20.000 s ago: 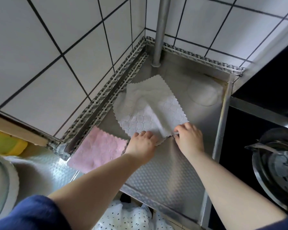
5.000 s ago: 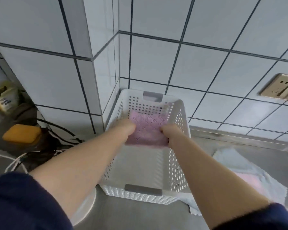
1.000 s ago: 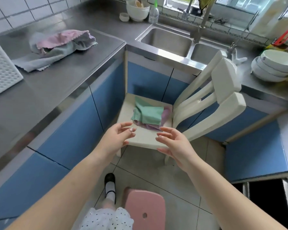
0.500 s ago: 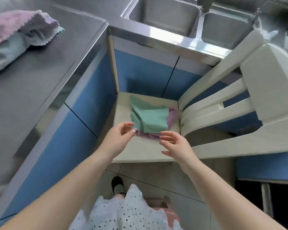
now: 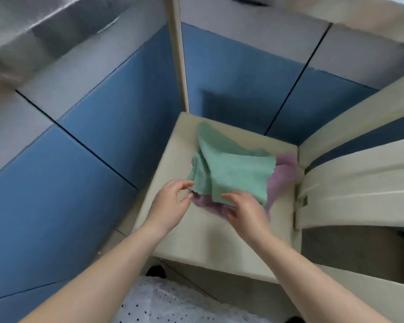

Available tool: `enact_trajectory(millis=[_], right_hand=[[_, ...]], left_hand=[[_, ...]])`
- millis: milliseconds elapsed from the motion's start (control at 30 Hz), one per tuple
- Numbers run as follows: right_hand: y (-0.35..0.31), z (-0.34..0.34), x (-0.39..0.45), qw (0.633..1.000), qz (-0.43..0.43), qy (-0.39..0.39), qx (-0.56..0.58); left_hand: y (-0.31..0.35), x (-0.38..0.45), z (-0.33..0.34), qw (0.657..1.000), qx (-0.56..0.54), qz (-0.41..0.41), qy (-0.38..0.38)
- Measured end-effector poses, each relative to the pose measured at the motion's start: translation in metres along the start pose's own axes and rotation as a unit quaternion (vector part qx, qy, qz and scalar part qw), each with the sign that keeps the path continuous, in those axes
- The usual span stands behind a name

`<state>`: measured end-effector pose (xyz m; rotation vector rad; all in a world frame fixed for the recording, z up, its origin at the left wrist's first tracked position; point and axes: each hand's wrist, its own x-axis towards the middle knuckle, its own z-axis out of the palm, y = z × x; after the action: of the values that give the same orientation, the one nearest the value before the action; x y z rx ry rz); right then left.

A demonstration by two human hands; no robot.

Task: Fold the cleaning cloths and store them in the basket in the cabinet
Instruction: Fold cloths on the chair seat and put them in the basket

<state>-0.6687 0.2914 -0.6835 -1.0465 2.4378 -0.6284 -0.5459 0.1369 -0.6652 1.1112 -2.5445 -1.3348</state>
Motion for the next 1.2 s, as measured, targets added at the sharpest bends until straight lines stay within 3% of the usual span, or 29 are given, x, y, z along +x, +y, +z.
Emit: enact_trajectory(millis=[67, 167, 333, 467, 667, 767, 833, 1000, 1200], right_hand=[[0.016, 0.023, 0.011, 0.999, -0.028, 0.021, 0.015], [0.037, 0.05, 0.027, 0.99, -0.104, 0.073, -0.057], [0.065, 0.067, 0.051, 0.979, -0.095, 0.094, -0.157], [0.077, 0.073, 0.061, 0.972, -0.109, 0.136, -0.158], [0.081, 0.075, 0.062, 0.966, -0.13, 0.173, -0.142], [0.079, 0.075, 0.061, 0.964, -0.102, 0.152, -0.192], [0.076, 0.073, 0.062, 0.961, -0.09, 0.181, -0.187], [0.061, 0.032, 0.067, 0.967, -0.077, 0.228, -0.083], [0.041, -0.066, 0.096, 0.949, -0.084, 0.255, -0.165]], left_hand=[[-0.02, 0.015, 0.023, 0.998, 0.05, 0.047, 0.016], [-0.038, 0.036, 0.048, 0.991, 0.094, 0.094, 0.03], [-0.065, 0.061, 0.072, 0.976, 0.137, 0.165, 0.044], [-0.081, 0.071, 0.083, 0.961, 0.137, 0.223, 0.086], [-0.083, 0.079, 0.082, 0.959, 0.072, 0.241, 0.134], [-0.073, 0.079, 0.076, 0.956, 0.07, 0.248, 0.14], [-0.065, 0.077, 0.069, 0.956, 0.085, 0.243, 0.143], [-0.036, 0.083, 0.034, 0.942, 0.105, 0.264, 0.181], [0.019, 0.111, -0.023, 0.921, 0.151, 0.296, 0.204]])
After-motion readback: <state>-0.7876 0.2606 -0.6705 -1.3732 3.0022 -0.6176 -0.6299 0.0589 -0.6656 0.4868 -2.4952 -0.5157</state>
